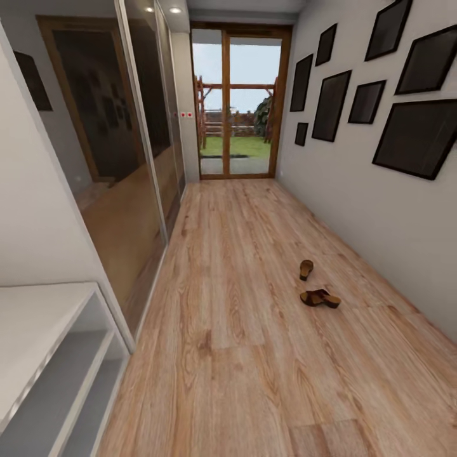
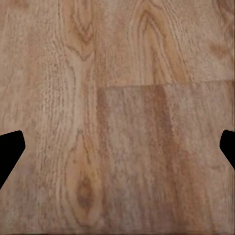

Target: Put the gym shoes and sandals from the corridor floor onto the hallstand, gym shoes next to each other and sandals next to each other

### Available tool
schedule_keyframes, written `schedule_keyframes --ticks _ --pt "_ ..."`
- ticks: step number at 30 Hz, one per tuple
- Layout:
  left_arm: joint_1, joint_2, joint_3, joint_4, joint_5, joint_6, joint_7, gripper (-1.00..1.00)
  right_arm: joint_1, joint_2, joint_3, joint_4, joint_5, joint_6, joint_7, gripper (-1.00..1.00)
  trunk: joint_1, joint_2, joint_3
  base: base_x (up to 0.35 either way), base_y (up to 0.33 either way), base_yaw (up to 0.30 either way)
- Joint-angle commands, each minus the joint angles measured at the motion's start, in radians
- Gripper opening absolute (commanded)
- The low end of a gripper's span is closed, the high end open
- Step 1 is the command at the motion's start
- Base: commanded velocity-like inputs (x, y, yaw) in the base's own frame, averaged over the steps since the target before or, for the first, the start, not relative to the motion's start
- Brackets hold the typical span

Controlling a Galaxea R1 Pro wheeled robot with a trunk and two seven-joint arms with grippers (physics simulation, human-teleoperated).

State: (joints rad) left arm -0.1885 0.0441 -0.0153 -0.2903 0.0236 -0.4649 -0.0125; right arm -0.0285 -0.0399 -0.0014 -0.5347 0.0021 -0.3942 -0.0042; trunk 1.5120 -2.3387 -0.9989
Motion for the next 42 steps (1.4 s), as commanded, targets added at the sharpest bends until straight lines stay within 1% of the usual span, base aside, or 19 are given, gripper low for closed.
schedule_keyframes --ticks 1,10,28,42 --pt "0.0 0.0 -0.002 0.0 0.002 -0.003 -0.001 1.0 -0.001 0.0 0.0 0.001 0.0 -0.003 0.0 1.0 0.0 0.0 -0.001 0.0 0.0 -0.267" --pt "0.0 0.0 -0.002 0.0 0.002 -0.003 -0.001 1.0 -0.001 0.0 0.0 0.001 0.0 -0.003 0.0 1.0 0.0 0.0 -0.001 0.021 0.0 -0.268" --pt "0.0 0.0 -0.002 0.0 0.002 -0.004 -0.001 1.0 -0.001 0.0 0.0 0.001 0.0 -0.003 0.0 1.0 0.0 0.0 -0.001 0.264 0.043 -0.268" --pt "0.0 0.002 -0.002 0.0 0.002 -0.003 -0.001 1.0 -0.001 0.0 0.0 0.001 0.0 -0.003 0.0 1.0 0.0 0.0 -0.001 0.03 0.006 -0.265"
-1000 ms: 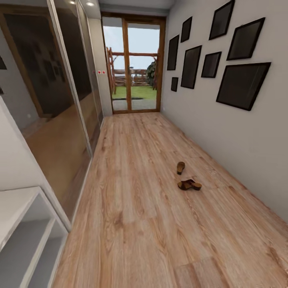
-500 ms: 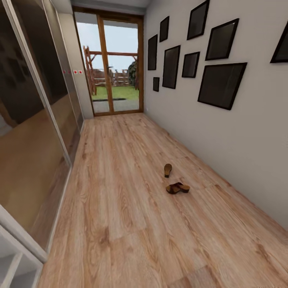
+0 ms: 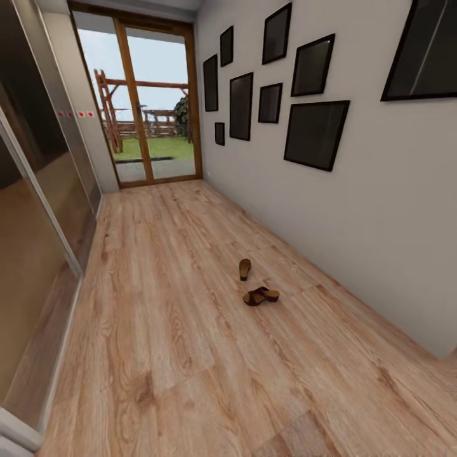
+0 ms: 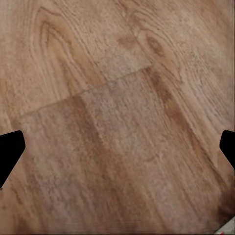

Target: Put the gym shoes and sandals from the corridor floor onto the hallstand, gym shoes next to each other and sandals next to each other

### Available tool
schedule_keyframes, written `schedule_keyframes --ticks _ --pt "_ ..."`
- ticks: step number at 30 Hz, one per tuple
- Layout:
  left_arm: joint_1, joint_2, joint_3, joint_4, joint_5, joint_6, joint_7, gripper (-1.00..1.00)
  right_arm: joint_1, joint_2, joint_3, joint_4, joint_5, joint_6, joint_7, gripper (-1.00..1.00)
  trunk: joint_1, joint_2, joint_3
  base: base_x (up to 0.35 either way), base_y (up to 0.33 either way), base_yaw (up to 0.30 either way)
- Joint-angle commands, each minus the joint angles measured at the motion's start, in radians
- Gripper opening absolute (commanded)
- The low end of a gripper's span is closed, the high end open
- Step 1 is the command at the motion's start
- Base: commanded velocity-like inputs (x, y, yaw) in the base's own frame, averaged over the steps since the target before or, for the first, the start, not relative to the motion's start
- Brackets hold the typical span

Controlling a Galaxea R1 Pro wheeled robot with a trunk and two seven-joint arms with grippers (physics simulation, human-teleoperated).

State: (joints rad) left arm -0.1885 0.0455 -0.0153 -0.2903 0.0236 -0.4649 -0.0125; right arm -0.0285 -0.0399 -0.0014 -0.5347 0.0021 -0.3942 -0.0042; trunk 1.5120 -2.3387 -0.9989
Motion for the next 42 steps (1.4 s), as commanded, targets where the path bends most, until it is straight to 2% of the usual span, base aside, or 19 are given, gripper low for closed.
schedule_keyframes --ticks 1,30,42 --pt "0.0 0.001 -0.002 0.0 0.002 -0.003 -0.001 1.0 -0.001 0.0 0.0 0.001 0.001 -0.003 0.0 1.0 0.0 0.0 -0.001 0.001 0.0 -0.252" --pt "0.0 0.001 -0.002 0.0 0.002 -0.003 -0.001 1.0 -0.001 0.0 0.0 0.001 0.0 -0.003 0.0 1.0 0.0 0.0 -0.001 0.0 0.001 -0.246" --pt "0.0 0.001 -0.002 0.0 0.002 -0.004 -0.001 1.0 -0.001 0.0 0.0 0.001 0.0 -0.003 0.0 1.0 0.0 0.0 -0.001 0.0 0.099 -0.242"
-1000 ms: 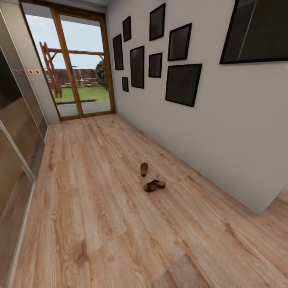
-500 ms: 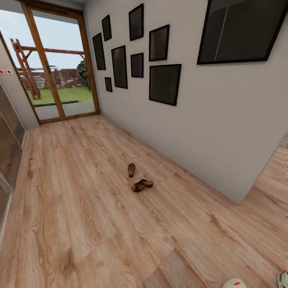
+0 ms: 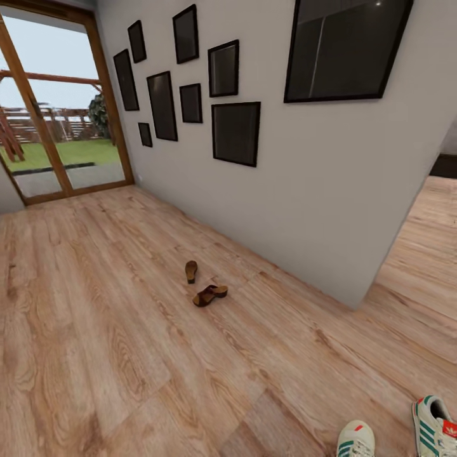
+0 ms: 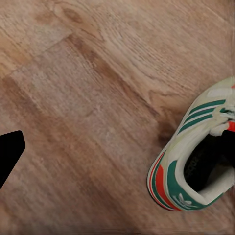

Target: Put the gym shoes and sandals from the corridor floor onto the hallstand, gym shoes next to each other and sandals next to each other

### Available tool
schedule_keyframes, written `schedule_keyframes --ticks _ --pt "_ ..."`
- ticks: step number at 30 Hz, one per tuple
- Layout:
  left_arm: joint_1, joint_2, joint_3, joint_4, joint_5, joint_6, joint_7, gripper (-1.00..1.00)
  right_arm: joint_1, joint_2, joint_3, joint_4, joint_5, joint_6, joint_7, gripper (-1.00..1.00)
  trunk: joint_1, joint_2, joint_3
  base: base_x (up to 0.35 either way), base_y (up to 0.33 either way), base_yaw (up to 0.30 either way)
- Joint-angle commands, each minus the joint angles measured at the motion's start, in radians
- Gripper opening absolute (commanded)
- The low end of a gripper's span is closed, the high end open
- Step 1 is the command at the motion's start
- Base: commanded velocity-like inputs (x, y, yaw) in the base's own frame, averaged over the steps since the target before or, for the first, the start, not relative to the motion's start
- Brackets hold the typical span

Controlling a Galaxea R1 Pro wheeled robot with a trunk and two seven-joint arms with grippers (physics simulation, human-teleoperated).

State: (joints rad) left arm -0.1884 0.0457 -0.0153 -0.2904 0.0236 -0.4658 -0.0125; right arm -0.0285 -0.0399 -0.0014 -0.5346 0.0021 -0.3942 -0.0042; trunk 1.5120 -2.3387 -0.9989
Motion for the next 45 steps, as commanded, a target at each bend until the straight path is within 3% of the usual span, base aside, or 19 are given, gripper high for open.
schedule_keyframes --ticks 1,45 --pt "0.0 0.0 -0.002 0.0 0.003 -0.003 -0.001 1.0 -0.001 0.0 0.0 0.001 0.0 -0.003 0.0 1.0 0.0 0.0 -0.001 0.0 0.039 -0.24" --pt "0.0 0.0 -0.002 0.0 0.003 -0.002 -0.001 1.0 -0.001 0.0 0.0 0.001 0.0 -0.003 0.0 1.0 0.0 0.0 -0.001 0.001 0.004 -0.218"
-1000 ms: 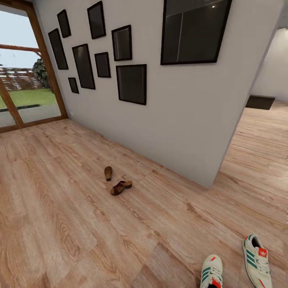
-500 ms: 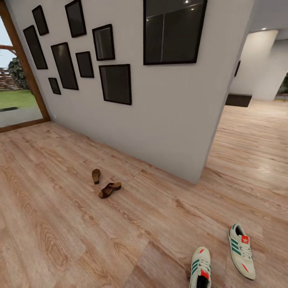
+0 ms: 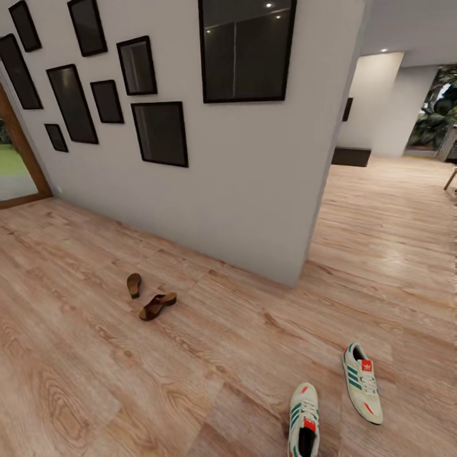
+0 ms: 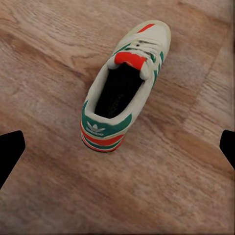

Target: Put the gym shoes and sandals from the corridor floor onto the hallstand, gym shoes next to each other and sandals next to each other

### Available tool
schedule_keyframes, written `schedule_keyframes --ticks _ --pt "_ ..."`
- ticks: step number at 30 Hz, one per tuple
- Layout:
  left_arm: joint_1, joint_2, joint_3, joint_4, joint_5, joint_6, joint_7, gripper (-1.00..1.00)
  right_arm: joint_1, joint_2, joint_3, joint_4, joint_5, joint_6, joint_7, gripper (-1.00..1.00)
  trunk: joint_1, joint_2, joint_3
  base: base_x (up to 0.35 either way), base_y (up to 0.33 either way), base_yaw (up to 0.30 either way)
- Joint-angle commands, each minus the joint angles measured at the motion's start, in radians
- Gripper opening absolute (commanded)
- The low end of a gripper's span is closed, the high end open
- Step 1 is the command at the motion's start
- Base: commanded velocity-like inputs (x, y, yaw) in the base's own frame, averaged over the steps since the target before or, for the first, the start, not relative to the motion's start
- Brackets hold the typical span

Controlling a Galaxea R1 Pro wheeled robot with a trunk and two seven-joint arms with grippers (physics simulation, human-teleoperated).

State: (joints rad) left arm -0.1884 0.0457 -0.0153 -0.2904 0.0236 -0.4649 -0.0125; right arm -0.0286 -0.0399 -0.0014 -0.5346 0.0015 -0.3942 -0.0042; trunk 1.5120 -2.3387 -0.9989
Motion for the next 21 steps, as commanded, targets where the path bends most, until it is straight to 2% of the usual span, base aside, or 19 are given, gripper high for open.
schedule_keyframes --ticks 1,11,21 --pt "0.0 0.0 -0.002 0.0 0.003 -0.003 -0.001 1.0 -0.001 0.0 0.0 0.001 0.0 -0.003 0.0 1.0 0.0 0.0 -0.001 0.059 0.05 -0.191" --pt "0.0 0.0 -0.002 0.0 0.003 -0.004 -0.001 1.0 -0.001 0.0 0.0 0.001 0.0 -0.003 0.0 1.0 0.0 0.0 -0.001 0.097 0.084 -0.177" --pt "0.0 0.0 -0.002 0.0 0.003 -0.004 -0.001 1.0 -0.001 0.0 0.0 0.0 0.0 -0.003 0.0 1.0 0.0 0.0 -0.001 0.005 0.004 -0.047"
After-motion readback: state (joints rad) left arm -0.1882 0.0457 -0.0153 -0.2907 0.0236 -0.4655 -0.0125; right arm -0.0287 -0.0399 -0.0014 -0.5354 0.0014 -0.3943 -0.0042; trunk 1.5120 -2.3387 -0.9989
